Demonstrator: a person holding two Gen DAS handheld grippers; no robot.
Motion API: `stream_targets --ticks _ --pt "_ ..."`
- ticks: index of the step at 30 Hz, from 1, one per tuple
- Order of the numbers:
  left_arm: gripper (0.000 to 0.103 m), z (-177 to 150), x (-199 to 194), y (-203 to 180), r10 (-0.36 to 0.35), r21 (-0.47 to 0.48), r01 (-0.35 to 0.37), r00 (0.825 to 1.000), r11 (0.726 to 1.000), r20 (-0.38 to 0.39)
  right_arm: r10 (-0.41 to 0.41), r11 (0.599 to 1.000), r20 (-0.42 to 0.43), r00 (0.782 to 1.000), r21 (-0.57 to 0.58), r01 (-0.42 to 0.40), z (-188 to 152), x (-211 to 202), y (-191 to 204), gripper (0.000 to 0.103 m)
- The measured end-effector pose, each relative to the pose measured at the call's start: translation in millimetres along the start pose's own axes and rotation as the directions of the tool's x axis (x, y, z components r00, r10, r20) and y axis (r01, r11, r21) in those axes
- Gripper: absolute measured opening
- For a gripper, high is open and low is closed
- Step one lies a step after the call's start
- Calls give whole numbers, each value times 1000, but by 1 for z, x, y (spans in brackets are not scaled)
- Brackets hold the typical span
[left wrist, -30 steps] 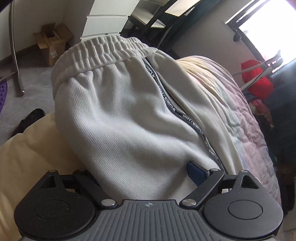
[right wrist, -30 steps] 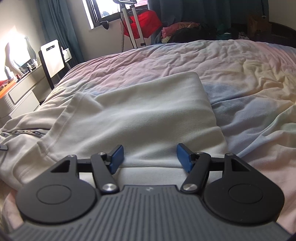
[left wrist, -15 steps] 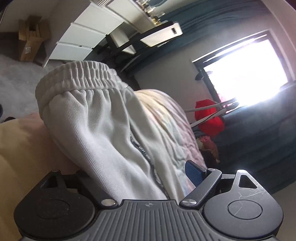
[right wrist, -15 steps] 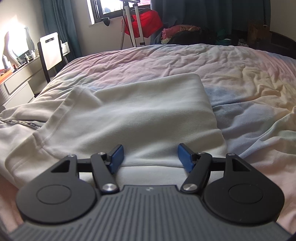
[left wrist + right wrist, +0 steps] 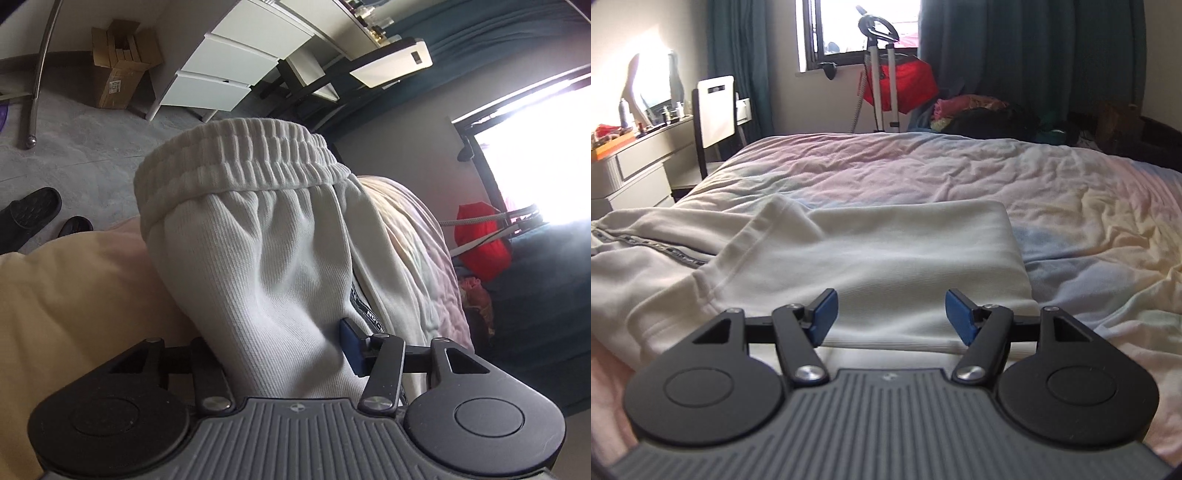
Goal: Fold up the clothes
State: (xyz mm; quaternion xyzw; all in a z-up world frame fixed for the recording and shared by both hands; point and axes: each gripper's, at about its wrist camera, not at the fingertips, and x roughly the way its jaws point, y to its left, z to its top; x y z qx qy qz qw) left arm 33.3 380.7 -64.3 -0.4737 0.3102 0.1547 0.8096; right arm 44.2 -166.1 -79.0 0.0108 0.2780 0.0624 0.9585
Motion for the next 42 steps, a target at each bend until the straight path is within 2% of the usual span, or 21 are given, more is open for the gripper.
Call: stream_targets --ticks 2,4,6,8,11,12,13,15,19,24,28,29,32,33,34,35,37,39,40,42 --pt "40 2 -2 0 13 8 -13 1000 1000 19 28 999 -30 999 -22 -29 -4 4 7 68" --pt "38 4 -4 1 26 16 -27 999 1000 37 37 998 -71 997 -42 -40 -9 11 12 68" --pt "35 2 -7 -11 56 109 -64 996 992 69 30 997 -84 996 -63 -35 -12 15 16 68" --pt "26 -3 -12 -27 79 208 -104 989 972 124 26 997 -89 996 -70 -32 -14 17 18 68" --pt "15 -16 -25 -54 104 336 -175 970 926 218 39 998 -92 995 -42 -43 -12 14 13 68" --pt "15 -23 -31 -64 94 392 -195 960 899 263 46 998 -91 995 -30 -49 -11 13 11 67" --pt "14 -33 -40 -78 69 465 -223 943 857 324 54 998 -93 994 -15 -55 -10 11 8 66" --pt "13 -55 -55 -105 6 550 -260 907 794 420 51 999 -87 995 19 -50 -6 6 -1 66" --pt "11 -102 -78 -163 -151 650 -286 834 704 530 38 995 -71 997 93 -32 3 -4 -21 66" --pt "10 -180 -77 -234 -315 740 -256 783 623 536 -3 973 -37 999 230 11 15 -14 -61 67" --pt "10 -243 -75 -290 -440 802 -238 734 548 518 -39 953 -45 998 300 50 25 -16 -94 67" --pt "10 -262 -71 -300 -460 818 -235 731 524 504 -46 945 -40 998 323 57 27 -16 -103 67" --pt "10 -322 -50 -314 -498 862 -201 746 465 442 -72 908 -24 997 411 75 27 -17 -132 67" --pt "10 -341 -42 -314 -504 877 -187 757 443 416 -82 893 -19 996 442 82 26 -17 -142 67" --pt "10 -361 -30 -312 -502 898 -169 780 406 374 -92 878 -21 996 471 91 24 -16 -151 67" --pt "10 -381 -16 -311 -497 919 -148 804 365 327 -96 860 -25 995 501 95 21 -16 -159 67" --pt "10 -417 12 -304 -446 962 -111 869 248 215 -97 821 -35 995 562 100 15 -15 -173 68" --pt "12 -453 40 -298 -372 990 -60 923 127 104 -68 788 -36 997 611 76 9 -13 -181 69" --pt "12 -461 46 -293 -360 994 -61 928 94 91 -52 771 -35 998 633 62 6 -11 -184 69" --pt "15 -473 53 -283 -357 996 -82 929 42 92 -8 742 -21 1000 670 20 1 -8 -187 69"
